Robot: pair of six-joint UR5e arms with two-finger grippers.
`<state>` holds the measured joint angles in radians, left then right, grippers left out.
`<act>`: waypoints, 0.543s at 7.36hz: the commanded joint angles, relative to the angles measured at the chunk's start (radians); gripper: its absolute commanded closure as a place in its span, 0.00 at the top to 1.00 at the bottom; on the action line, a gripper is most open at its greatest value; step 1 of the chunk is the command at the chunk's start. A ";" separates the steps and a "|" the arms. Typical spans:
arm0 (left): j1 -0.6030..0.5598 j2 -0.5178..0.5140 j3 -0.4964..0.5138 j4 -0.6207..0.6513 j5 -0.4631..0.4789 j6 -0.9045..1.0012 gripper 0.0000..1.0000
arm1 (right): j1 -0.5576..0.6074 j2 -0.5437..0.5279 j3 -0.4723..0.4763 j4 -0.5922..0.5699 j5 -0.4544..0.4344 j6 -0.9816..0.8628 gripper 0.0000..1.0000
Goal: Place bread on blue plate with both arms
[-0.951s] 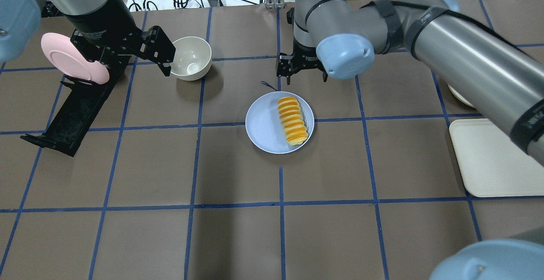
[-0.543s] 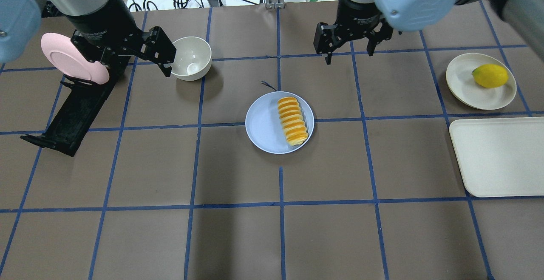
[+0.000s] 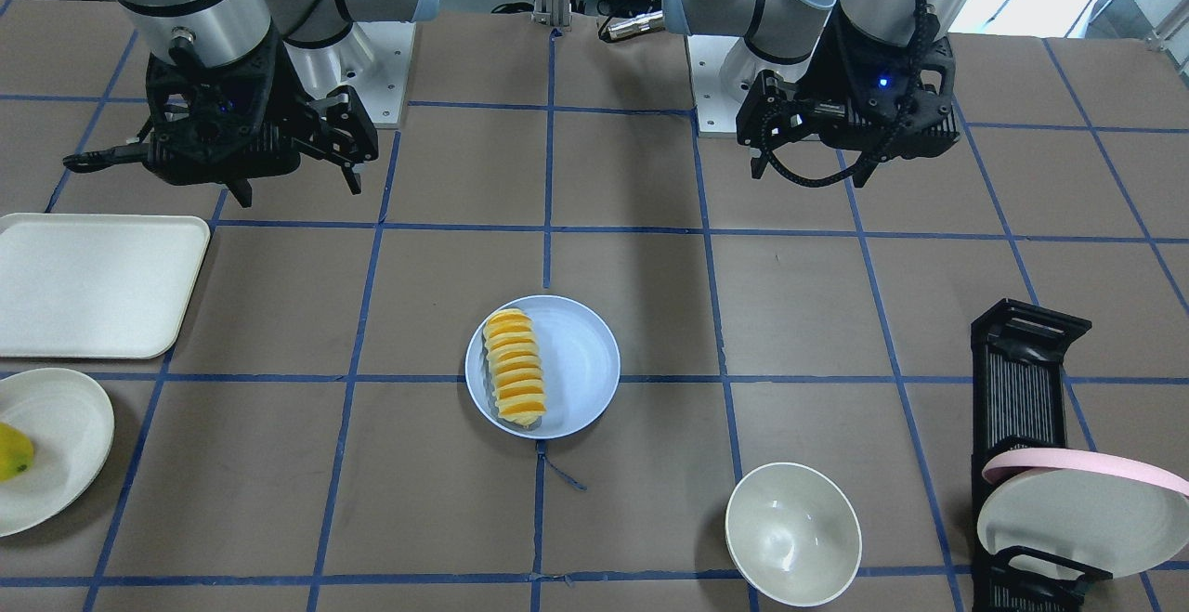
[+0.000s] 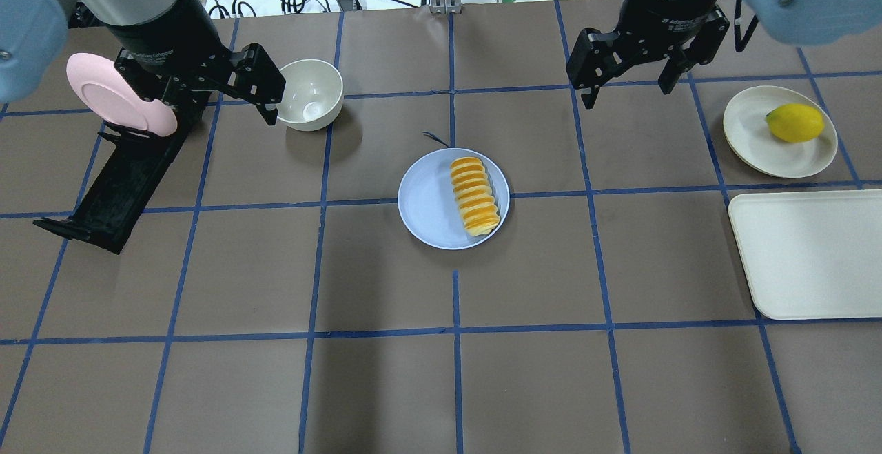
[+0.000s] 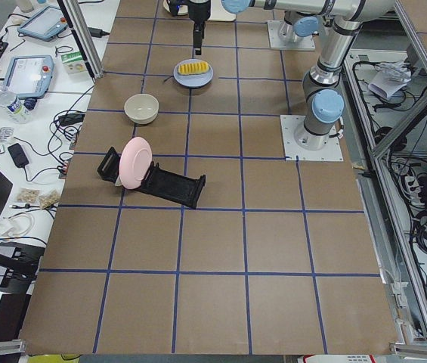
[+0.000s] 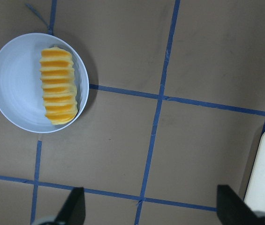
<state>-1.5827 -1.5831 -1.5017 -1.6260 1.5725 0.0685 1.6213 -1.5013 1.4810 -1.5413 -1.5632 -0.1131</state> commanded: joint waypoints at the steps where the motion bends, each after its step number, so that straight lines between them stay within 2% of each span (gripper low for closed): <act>1: 0.000 0.000 0.000 0.000 0.001 -0.001 1.00 | -0.021 -0.020 0.085 -0.121 -0.001 -0.007 1.00; 4: 0.001 0.002 0.001 -0.011 0.003 -0.026 1.00 | -0.057 -0.033 0.090 -0.108 0.005 -0.011 1.00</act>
<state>-1.5816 -1.5818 -1.5004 -1.6361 1.5765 0.0495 1.5724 -1.5259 1.5669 -1.6501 -1.5580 -0.1245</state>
